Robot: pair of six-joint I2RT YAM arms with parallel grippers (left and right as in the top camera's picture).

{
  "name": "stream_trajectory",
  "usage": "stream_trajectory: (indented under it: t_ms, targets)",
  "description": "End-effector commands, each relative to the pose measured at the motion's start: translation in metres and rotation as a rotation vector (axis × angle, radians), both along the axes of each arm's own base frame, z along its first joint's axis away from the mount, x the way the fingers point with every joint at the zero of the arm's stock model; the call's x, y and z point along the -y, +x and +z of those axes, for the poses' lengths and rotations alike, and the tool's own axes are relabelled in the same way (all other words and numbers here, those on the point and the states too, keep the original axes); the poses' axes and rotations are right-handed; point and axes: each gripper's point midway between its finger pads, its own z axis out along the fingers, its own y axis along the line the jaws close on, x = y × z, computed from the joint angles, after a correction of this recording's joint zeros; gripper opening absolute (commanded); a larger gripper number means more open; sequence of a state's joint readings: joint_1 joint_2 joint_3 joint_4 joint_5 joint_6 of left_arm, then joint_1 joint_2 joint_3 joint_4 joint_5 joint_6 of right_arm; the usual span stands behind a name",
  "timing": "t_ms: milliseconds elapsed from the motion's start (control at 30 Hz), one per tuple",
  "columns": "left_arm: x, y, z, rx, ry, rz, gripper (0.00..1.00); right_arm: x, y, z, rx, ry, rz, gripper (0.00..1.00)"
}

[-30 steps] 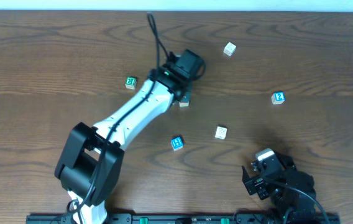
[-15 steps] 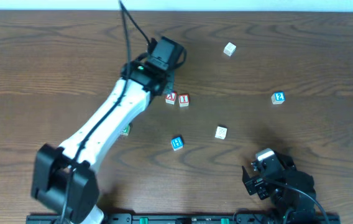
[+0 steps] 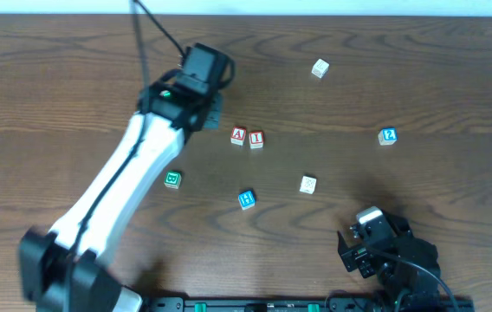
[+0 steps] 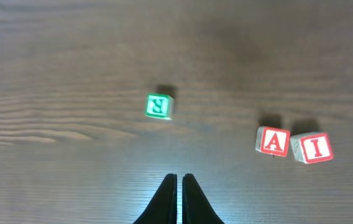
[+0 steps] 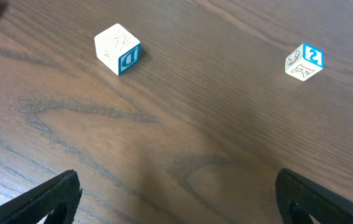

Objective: Spell out Ai2
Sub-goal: 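Open the left gripper and lift it away from the blocks, then move the right gripper over the blue '2' block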

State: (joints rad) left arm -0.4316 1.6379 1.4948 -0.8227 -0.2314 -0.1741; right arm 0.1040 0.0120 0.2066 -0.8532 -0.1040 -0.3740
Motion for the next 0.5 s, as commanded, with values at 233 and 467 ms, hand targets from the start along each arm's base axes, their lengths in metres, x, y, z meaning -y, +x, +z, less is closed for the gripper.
stream_trajectory:
  t_ms: [233, 467]
  targets:
    - [-0.028, -0.007, 0.029, 0.064, -0.050, 0.032, 0.06, -0.015, 0.040, 0.080, 0.313, 0.302, -0.064, 0.99]
    - [-0.028, -0.008, 0.027, 0.057, -0.035, 0.013, 0.06, 0.014, 0.053, 0.122, 0.435, 0.658, -0.358, 0.99]
